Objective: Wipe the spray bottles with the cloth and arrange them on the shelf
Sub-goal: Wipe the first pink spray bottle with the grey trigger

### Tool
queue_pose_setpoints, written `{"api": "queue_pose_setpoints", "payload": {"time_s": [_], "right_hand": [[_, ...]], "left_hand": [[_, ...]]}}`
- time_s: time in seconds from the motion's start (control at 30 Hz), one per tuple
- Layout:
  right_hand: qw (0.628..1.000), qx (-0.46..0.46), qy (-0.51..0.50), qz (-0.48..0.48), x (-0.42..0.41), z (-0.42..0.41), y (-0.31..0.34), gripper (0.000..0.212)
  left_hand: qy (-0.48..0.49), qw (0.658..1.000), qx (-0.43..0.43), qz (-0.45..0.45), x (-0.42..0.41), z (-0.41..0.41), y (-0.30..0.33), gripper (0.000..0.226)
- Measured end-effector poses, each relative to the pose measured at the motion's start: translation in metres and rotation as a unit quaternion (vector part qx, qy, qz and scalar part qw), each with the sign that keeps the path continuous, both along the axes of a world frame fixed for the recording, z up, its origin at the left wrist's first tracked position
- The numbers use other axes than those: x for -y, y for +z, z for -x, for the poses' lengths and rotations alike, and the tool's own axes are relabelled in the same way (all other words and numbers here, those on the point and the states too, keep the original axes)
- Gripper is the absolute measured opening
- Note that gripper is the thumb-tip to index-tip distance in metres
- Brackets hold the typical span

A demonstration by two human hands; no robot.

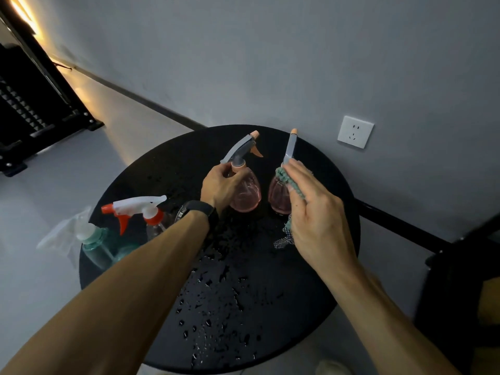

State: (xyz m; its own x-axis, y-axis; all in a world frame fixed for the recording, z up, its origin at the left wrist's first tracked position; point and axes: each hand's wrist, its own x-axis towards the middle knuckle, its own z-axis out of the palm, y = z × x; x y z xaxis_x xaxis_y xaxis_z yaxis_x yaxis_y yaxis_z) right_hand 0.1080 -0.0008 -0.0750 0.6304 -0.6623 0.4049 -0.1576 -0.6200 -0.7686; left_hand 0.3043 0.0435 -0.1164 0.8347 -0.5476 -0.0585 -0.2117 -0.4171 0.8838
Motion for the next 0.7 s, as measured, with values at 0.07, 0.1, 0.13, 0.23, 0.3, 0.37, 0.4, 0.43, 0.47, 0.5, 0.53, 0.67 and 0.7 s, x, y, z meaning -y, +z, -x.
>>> {"api": "queue_pose_setpoints", "payload": {"time_s": [0.07,0.1,0.13,0.23,0.3,0.37,0.4,0.43,0.47,0.5,0.53,0.67,0.7], "right_hand": [[1.0,0.003,0.001,-0.002,-0.001,0.0,0.001,0.04],[1.0,0.006,0.001,0.0,-0.001,0.0,0.001,0.04],[1.0,0.01,0.003,0.002,-0.002,0.0,0.002,0.039],[0.999,0.017,0.028,0.004,-0.012,0.0,0.009,0.039],[0.998,0.024,0.057,0.029,-0.026,-0.002,0.017,0.04],[0.993,0.034,0.093,0.065,-0.045,-0.006,0.024,0.04],[0.99,0.036,0.113,0.082,-0.055,-0.008,0.026,0.04],[0.986,0.036,0.132,0.098,-0.065,-0.009,0.026,0.041],[0.982,0.031,0.148,0.115,-0.074,-0.011,0.025,0.043],[0.978,0.024,0.159,0.132,-0.083,-0.013,0.023,0.045],[0.975,0.015,0.164,0.15,-0.089,-0.014,0.021,0.045],[0.966,-0.029,0.172,0.189,-0.103,-0.014,0.011,0.051],[0.965,-0.04,0.174,0.194,-0.105,-0.014,0.009,0.052]], "left_hand": [[0.006,0.999,-0.02,0.032,-0.009,0.004,0.007,0.039],[0.006,0.998,-0.039,0.056,-0.016,0.008,0.012,0.042],[0.003,0.995,-0.06,0.083,-0.024,0.013,0.017,0.045],[-0.01,0.979,-0.13,0.156,-0.054,0.035,0.038,0.04],[-0.024,0.969,-0.167,0.183,-0.075,0.051,0.05,0.03],[-0.039,0.956,-0.195,0.215,-0.093,0.068,0.056,0.026],[-0.041,0.948,-0.211,0.234,-0.1,0.075,0.057,0.032],[-0.04,0.941,-0.223,0.249,-0.106,0.08,0.057,0.044],[-0.041,0.934,-0.238,0.263,-0.111,0.084,0.056,0.056],[-0.045,0.925,-0.257,0.276,-0.116,0.086,0.055,0.064],[-0.043,0.918,-0.273,0.284,-0.121,0.088,0.056,0.066],[-0.047,0.915,-0.286,0.282,-0.134,0.087,0.057,0.036],[-0.05,0.911,-0.294,0.286,-0.135,0.086,0.058,0.037]]}}
